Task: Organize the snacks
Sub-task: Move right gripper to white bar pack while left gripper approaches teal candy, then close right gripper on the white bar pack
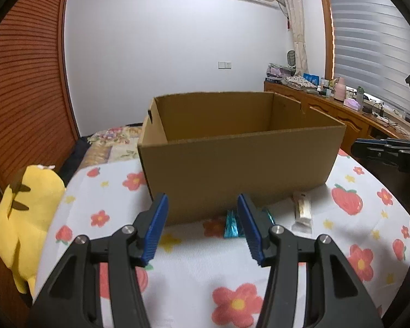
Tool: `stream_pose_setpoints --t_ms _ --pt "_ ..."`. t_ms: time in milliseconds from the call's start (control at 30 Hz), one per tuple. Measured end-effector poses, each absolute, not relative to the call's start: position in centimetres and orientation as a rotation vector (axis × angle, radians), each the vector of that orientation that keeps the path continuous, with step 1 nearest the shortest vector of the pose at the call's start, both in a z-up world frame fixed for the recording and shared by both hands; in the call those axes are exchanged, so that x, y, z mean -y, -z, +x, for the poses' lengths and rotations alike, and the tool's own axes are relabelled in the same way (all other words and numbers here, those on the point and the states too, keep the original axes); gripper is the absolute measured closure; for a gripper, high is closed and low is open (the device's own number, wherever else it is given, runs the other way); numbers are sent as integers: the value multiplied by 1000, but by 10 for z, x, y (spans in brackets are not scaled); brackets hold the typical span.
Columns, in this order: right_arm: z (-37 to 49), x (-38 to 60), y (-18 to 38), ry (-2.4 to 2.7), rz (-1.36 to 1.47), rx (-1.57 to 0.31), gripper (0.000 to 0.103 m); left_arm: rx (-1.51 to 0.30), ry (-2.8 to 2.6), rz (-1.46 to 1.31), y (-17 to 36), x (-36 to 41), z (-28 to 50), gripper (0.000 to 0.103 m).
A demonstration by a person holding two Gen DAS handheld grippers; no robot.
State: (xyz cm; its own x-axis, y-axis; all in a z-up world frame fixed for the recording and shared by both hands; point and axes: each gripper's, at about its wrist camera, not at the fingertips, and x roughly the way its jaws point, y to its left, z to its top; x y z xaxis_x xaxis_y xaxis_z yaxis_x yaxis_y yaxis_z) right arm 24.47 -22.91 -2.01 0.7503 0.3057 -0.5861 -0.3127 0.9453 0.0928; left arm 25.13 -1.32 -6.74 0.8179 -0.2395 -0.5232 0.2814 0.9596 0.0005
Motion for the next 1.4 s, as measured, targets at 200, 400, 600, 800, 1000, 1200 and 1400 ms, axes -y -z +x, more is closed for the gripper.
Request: stream_pose_setpoints --t_ms 200,400,600,800,1000,1200,1400 --pt "248 221 42 -316 -16 -694 62 -556 276 65 80 13 247 50" --pt "267 213 74 -275 8 -777 51 -555 281 64 85 14 245 50" --pt "281 201 96 -251 -8 -833 51 -555 280 60 88 12 245 49" --pt "291 192 108 -223 -34 -868 51 -544 285 64 86 13 243 49" --pt "300 191 114 -209 -20 -899 51 -529 284 81 85 16 239 49" --pt "301 191 114 -222 -34 -913 56 -528 277 89 85 17 239 49" --pt "299 194 113 -237 -40 -923 75 -533 271 94 86 18 240 48"
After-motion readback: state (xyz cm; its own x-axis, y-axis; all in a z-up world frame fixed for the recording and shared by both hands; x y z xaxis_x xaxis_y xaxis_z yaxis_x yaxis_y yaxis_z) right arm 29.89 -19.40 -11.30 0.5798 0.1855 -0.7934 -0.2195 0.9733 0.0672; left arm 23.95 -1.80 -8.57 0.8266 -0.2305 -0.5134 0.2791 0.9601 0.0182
